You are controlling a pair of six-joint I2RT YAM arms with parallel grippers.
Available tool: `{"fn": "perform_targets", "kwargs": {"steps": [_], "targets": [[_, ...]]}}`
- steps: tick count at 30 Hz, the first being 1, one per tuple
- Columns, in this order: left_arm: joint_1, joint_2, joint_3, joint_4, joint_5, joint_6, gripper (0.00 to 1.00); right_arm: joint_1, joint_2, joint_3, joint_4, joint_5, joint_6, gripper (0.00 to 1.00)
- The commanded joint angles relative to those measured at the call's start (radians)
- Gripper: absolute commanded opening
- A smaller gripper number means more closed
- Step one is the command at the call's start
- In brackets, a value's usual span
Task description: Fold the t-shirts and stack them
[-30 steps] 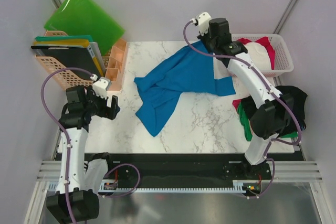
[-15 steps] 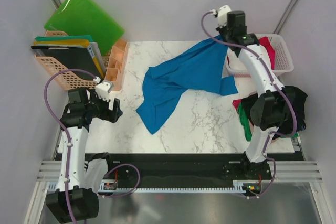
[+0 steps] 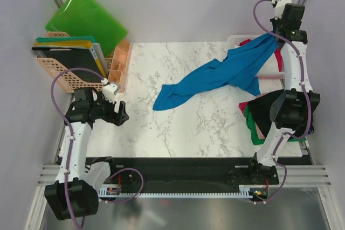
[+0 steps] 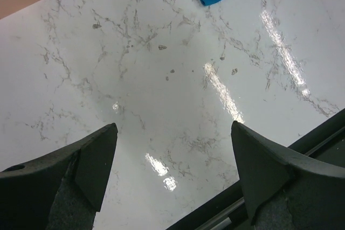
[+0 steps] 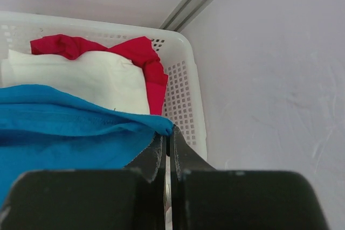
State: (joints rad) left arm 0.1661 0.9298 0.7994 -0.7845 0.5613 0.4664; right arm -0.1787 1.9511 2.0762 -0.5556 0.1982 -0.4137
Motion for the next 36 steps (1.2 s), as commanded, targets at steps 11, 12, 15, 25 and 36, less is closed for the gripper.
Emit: {"fn": "perform_targets", "kwargs": {"steps": [11, 12, 15, 25, 36], "targets": [[-0.204, 0.321, 0.142, 0.024, 0.132, 0.064, 0.93, 0.024, 0.013, -0.063, 0.022, 0.017, -0.017, 0.0], [-0.215, 0.408, 0.185, 0.036, 0.14, 0.052, 0.93, 0.027, 0.005, -0.074, 0.023, 0.012, -0.019, 0.0], [-0.247, 0.542, 0.288, 0.088, 0.163, -0.018, 0.9, 0.031, -0.026, -0.126, 0.036, 0.017, -0.033, 0.0], [-0.284, 0.969, 0.561, 0.103, 0.219, -0.199, 0.79, 0.031, -0.07, -0.208, 0.074, 0.033, -0.069, 0.0], [-0.296, 1.05, 0.478, 0.057, 0.319, -0.224, 0.76, 0.038, -0.054, -0.229, 0.097, 0.015, -0.051, 0.0]]}}
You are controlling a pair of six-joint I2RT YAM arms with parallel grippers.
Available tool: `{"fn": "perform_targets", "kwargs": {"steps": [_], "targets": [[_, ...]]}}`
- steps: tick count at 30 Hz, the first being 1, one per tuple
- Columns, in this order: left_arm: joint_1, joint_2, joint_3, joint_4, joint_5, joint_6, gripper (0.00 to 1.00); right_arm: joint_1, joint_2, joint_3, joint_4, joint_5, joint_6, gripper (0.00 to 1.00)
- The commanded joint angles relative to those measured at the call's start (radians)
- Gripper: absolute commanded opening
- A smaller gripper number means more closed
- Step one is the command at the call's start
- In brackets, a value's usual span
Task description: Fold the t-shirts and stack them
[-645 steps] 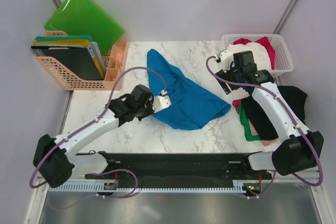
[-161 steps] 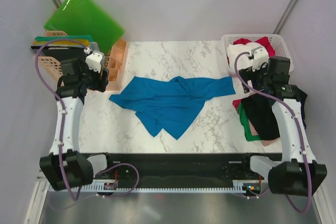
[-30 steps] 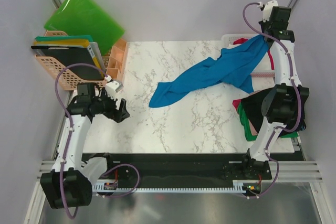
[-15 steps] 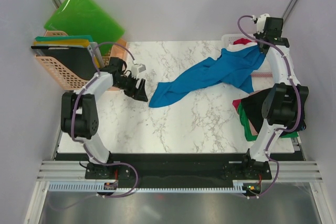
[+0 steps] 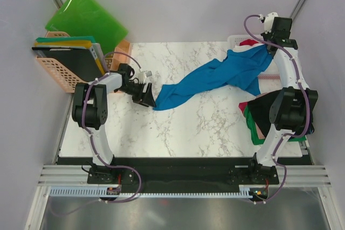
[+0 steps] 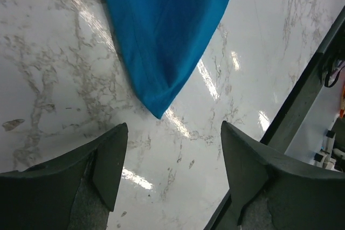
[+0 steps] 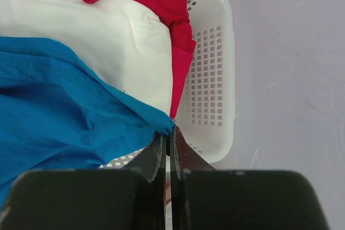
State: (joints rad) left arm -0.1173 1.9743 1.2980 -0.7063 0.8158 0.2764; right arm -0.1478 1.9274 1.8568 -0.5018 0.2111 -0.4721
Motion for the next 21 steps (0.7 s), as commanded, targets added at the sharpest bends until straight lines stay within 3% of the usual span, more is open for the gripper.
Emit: {"fn": "perform_targets", "kwargs": {"steps": [1, 6, 12, 21], "targets": [[-0.019, 0.009, -0.026, -0.021, 0.062, -0.034, 0.76, 0.008, -0.028, -0.013, 0.045, 0.001, 0.01, 0.0], [-0.091, 0.053, -0.028, -0.021, 0.03, -0.032, 0.76, 0.02, -0.034, -0.031, 0.051, -0.009, 0.024, 0.0], [-0.105, 0.11, 0.033, -0.016, -0.018, -0.046, 0.68, 0.036, -0.073, -0.084, 0.066, 0.001, 0.0, 0.0], [-0.101, 0.049, 0.02, -0.027, -0.112, -0.042, 0.72, 0.036, -0.068, -0.088, 0.069, 0.011, -0.014, 0.0]]}}
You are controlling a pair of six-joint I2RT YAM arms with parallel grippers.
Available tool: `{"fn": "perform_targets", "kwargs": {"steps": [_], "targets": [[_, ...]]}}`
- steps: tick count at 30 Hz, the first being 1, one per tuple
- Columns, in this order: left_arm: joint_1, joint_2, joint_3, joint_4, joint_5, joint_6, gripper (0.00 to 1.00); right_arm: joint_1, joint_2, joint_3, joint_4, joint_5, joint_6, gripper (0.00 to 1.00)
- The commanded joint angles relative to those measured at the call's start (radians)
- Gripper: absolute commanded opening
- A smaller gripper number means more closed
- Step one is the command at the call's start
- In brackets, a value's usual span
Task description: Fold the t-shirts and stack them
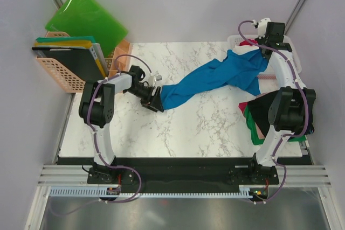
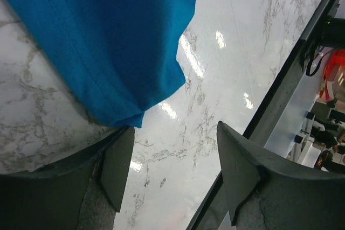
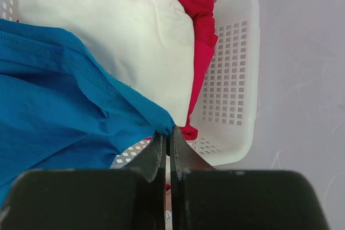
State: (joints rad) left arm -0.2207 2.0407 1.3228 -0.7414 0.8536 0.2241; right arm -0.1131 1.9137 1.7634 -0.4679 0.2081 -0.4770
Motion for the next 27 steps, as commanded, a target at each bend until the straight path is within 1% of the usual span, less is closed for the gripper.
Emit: {"fn": "perform_targets", "kwargs": {"steps": [1, 7, 13, 18, 22, 27], "targets": [[0.003, -0.026, -0.007, 0.004, -0.157, 0.014, 0.72, 0.003, -0.053, 0.007, 0.035, 0.013, -0.009, 0.0], [0.001, -0.065, -0.033, -0.006, -0.151, 0.015, 0.73, 0.003, -0.05, -0.004, 0.037, 0.008, -0.006, 0.0], [0.003, -0.062, -0.019, -0.009, -0.197, 0.012, 0.73, 0.003, -0.051, -0.021, 0.044, 0.005, -0.006, 0.0], [0.001, -0.036, 0.026, -0.015, -0.238, 0.0, 0.74, 0.003, -0.053, -0.035, 0.052, 0.004, -0.009, 0.0], [0.001, -0.043, 0.019, -0.026, -0.286, 0.009, 0.74, 0.001, -0.056, -0.056, 0.063, 0.016, -0.02, 0.0], [0.001, -0.014, 0.032, -0.026, -0.277, -0.017, 0.74, 0.001, -0.047, -0.064, 0.069, 0.004, -0.011, 0.0]]}}
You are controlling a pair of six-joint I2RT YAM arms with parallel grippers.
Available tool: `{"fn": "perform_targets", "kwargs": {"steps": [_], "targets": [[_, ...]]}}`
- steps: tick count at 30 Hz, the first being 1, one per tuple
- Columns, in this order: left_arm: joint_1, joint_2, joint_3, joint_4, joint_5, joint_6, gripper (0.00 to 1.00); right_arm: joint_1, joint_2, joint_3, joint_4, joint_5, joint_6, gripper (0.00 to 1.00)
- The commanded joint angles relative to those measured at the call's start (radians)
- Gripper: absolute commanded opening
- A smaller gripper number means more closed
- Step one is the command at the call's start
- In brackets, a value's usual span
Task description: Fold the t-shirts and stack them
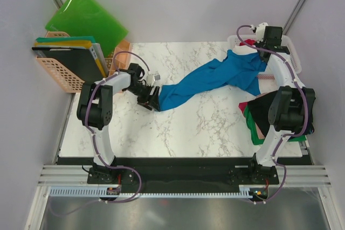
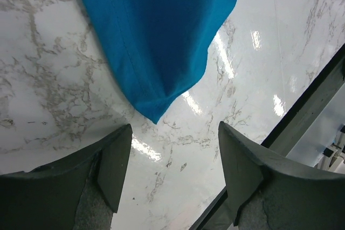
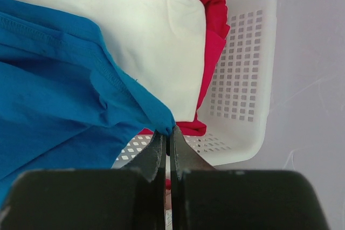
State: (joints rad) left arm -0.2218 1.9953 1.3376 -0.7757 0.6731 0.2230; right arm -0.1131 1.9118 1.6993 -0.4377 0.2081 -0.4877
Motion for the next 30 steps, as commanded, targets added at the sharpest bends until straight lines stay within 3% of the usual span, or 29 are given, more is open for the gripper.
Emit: {"fn": "perform_targets", "kwargs": {"steps": [1, 7, 14, 18, 23, 24, 28, 30], "targets": [[0.001, 0.048, 0.024, 0.006, -0.077, -0.016, 0.74, 0.001, -0.043, 0.0, 0.039, 0.001, 0.006, 0.0], [-0.04, 0.118, 0.132, -0.022, -0.064, -0.028, 0.69, 0.004, -0.045, -0.003, 0.039, -0.001, 0.009, 0.0], [-0.073, 0.192, 0.169, -0.062, -0.06, -0.03, 0.51, 0.006, -0.062, -0.015, 0.04, 0.005, -0.002, 0.0], [-0.073, 0.157, 0.153, -0.068, -0.076, -0.019, 0.02, 0.006, -0.062, -0.012, 0.04, -0.001, 0.0, 0.0], [-0.073, 0.099, 0.129, -0.057, -0.153, 0.034, 0.02, 0.007, -0.062, -0.018, 0.037, -0.024, 0.031, 0.0], [-0.074, 0.074, 0.121, -0.044, -0.22, 0.05, 0.02, 0.01, -0.066, -0.032, 0.037, -0.041, 0.037, 0.0], [-0.07, -0.136, 0.061, 0.094, -0.419, 0.133, 0.02, 0.024, -0.14, -0.108, 0.034, -0.07, 0.037, 0.0], [-0.064, -0.269, 0.077, 0.113, -0.455, 0.186, 0.02, 0.036, -0.231, -0.141, 0.036, -0.085, 0.052, 0.0]]}}
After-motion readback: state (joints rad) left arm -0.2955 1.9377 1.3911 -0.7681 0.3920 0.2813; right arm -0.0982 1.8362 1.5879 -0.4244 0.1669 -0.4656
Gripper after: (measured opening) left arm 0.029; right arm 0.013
